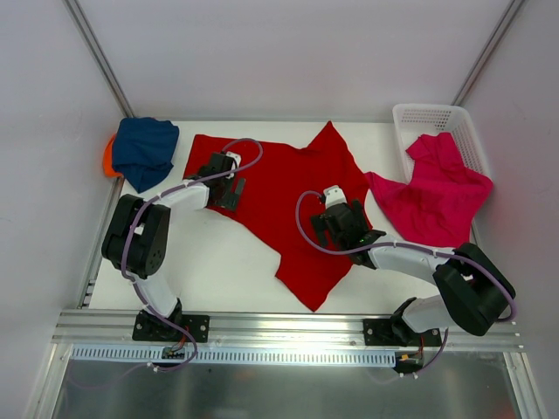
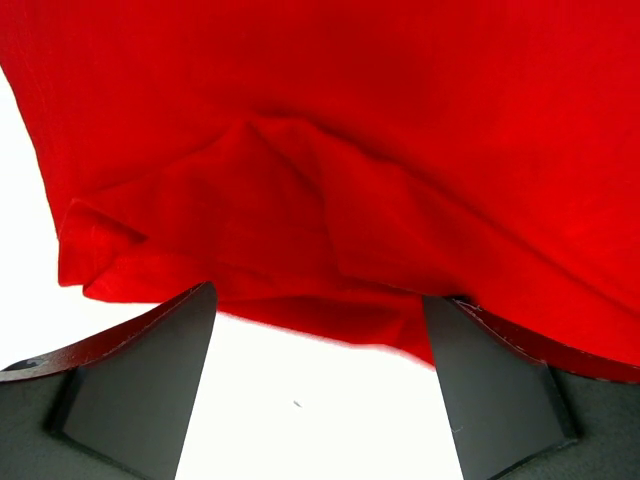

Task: Fold and stack the t-shirts
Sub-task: Flatten out the tshirt

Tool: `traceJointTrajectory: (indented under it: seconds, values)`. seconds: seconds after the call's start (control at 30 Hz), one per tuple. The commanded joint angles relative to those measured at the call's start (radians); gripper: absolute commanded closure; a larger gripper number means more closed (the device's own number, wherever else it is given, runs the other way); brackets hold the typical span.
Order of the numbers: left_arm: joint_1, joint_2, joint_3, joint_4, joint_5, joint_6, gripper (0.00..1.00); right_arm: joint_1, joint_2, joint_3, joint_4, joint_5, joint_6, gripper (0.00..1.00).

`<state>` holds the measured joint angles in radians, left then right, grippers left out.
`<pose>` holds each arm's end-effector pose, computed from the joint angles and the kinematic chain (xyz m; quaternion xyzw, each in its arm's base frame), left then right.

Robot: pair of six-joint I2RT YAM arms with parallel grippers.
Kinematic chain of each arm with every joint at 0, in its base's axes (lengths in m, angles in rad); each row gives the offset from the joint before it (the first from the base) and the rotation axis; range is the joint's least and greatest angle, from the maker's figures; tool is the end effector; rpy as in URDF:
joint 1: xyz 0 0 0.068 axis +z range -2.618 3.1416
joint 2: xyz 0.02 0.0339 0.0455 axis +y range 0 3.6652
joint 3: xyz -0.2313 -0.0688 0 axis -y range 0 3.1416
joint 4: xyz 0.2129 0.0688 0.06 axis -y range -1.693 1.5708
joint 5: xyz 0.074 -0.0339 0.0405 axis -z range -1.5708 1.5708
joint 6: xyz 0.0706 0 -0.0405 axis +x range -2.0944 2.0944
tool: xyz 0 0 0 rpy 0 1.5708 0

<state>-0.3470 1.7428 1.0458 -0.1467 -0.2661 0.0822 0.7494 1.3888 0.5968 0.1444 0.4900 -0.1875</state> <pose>0.3409 -0.1035 0.1446 0.1512 0.9152 0.0764 0.3657 0.2270 0.1658 0.1494 -0.2958 0.8238 -0.0889 0.4754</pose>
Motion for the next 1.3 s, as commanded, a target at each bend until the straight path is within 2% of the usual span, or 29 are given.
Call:
traceJointTrajectory:
  seconds: [0.0,0.27,0.6,0.73,1.03,1.1,1.27]
  values:
    - [-0.01,0.007,0.054,-0.021,-0.012,0.01,0.15,-0.004,0.007,0.04,0.003,0.01,0.011,0.0]
    - [-0.017,0.057,0.082,-0.03,-0.038,0.019,0.15,-0.004,0.007,0.038,0.001,0.012,0.01,0.0]
    - [-0.017,0.061,0.039,-0.027,-0.061,0.008,0.16,-0.004,0.019,0.046,-0.002,0.002,0.011,0.0]
    - [-0.015,0.07,0.028,-0.021,-0.082,0.002,0.29,-0.005,0.027,0.051,-0.005,0.002,0.013,0.01]
    - [-0.017,0.072,0.019,-0.007,-0.108,-0.005,0.42,-0.004,0.036,0.055,-0.011,0.013,0.008,0.01]
    - [-0.017,0.072,0.019,-0.005,-0.114,-0.009,0.47,-0.004,0.039,0.058,-0.011,0.012,0.01,0.01]
    - [-0.015,0.067,0.028,-0.004,-0.116,-0.013,0.49,0.001,0.047,0.064,-0.017,0.012,0.006,0.01]
